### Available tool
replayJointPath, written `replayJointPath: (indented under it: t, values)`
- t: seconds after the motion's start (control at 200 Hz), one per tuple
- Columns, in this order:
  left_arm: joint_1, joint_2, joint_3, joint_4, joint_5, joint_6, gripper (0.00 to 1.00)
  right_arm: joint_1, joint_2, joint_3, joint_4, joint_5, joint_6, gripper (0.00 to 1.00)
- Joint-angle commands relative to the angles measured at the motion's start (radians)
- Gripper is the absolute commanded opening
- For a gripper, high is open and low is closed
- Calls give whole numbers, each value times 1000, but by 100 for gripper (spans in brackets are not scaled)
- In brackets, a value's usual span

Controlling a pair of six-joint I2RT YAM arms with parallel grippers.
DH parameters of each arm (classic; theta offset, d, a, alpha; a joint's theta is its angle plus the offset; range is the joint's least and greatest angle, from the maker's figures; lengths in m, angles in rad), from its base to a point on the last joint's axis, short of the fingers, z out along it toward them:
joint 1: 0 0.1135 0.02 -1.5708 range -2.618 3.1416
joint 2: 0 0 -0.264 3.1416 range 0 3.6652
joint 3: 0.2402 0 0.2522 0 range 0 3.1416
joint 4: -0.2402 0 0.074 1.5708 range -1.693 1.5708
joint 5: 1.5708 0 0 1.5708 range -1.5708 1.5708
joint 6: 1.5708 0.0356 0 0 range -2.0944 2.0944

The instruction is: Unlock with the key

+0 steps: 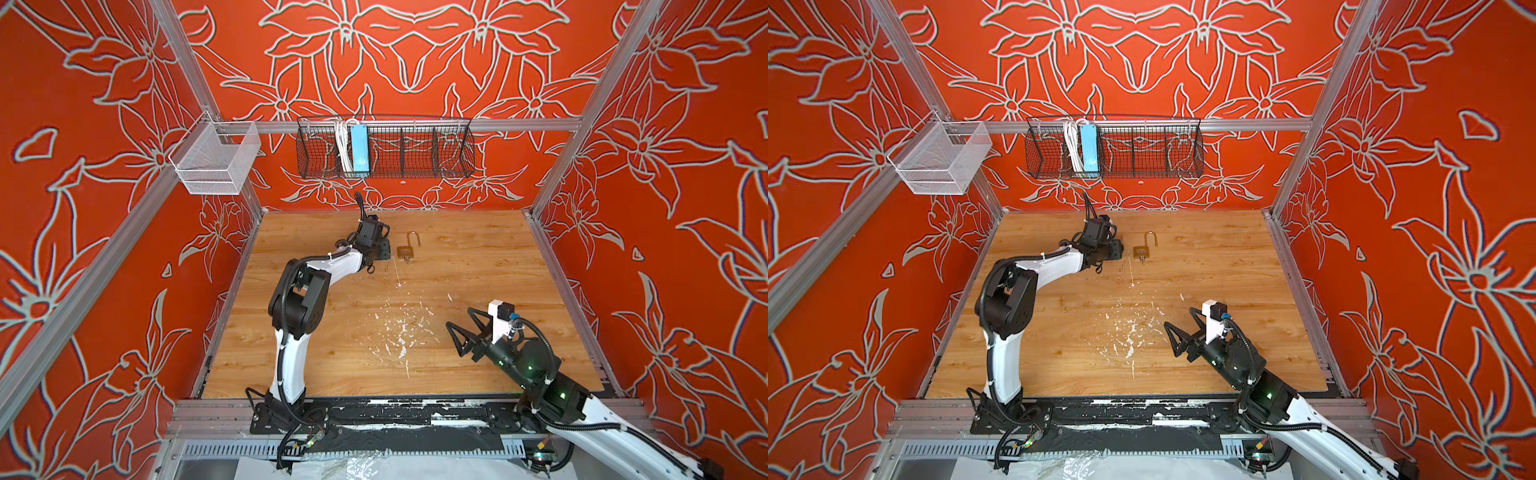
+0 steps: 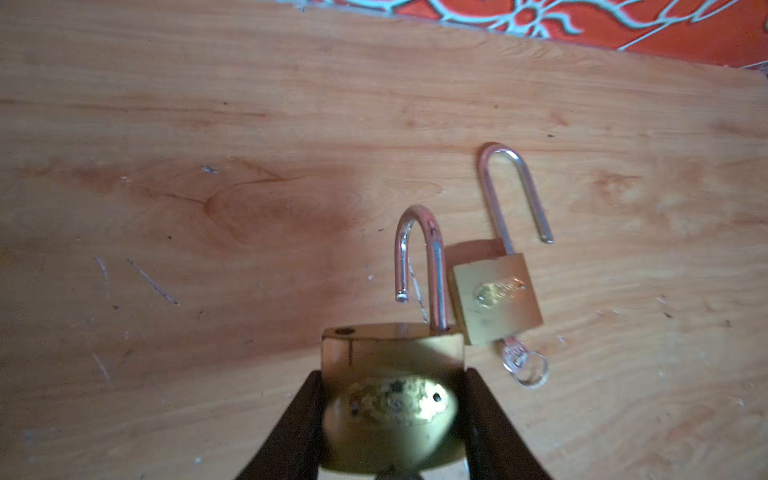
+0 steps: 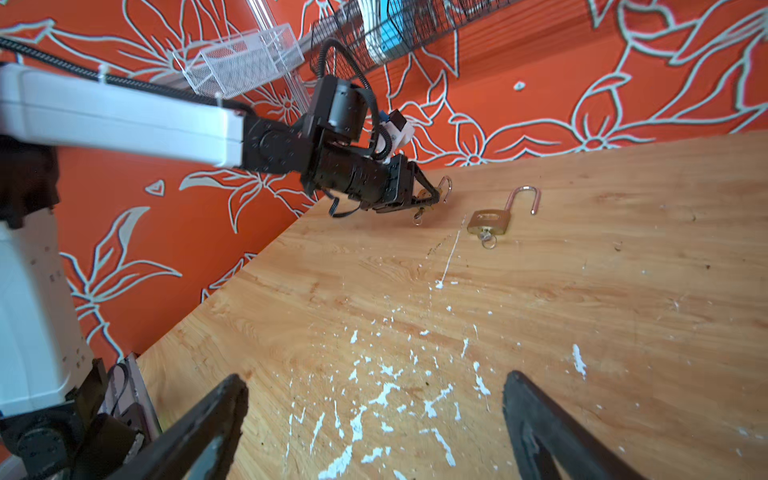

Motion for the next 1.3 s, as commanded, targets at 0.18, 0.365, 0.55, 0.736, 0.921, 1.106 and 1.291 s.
replayJointPath:
  t: [0.18,0.365,0.55,0.736,0.921,1.106,1.291]
  values:
    - [39,72,99,-126,7,-53,0,-3,163,26,61,-25,-23,98]
    - [61,108,136,-208,-41,-59,0,-4,251,26,138,-42,-22,98]
    - [90,111,142,-265,-86,-63,0,-4,254,26,142,-39,-26,98]
    - [100,70,86,-198,-2,-77,0,-4,235,24,137,-33,-27,98]
    - [93,-3,17,-70,194,-122,0,-3,241,24,141,-38,-16,98]
    - [81,-70,-55,62,365,-149,0,-4,230,20,139,-38,-8,98]
    - [64,-148,-124,163,652,-144,0,-3,241,33,125,26,2,98]
